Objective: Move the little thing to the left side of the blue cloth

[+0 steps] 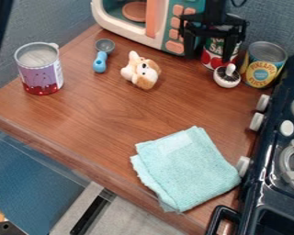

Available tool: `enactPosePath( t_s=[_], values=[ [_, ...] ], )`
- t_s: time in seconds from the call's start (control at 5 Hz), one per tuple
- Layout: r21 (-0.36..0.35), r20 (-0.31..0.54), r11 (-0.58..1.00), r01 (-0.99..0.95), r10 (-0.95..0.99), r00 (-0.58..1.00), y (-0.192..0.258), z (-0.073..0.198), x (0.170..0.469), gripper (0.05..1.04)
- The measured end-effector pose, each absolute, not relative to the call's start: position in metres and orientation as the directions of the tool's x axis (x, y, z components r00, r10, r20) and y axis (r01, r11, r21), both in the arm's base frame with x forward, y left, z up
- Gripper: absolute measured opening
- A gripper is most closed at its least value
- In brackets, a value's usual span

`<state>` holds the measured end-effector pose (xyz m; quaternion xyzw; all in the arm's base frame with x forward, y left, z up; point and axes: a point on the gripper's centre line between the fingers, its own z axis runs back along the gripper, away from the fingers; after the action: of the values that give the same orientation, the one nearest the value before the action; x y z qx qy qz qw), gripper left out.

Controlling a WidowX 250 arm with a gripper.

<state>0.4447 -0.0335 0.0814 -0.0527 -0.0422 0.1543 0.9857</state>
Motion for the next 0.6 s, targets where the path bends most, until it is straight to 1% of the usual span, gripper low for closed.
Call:
enactPosePath(
  t_s=[0.2, 0.4, 0.6],
  values=[
    [-0.142, 0.05, 0.961, -0.235, 0.244, 0.968, -0.042, 0.07, 0.452, 1.0],
    [-0.139, 0.038, 0.97, -0.198, 0.205, 0.978, -0.048, 0.061, 0.457, 1.0],
    [-0.144, 0.033, 0.977, -0.159, 0.165, 0.986, -0.056, 0.059, 0.46, 1.0]
  ],
)
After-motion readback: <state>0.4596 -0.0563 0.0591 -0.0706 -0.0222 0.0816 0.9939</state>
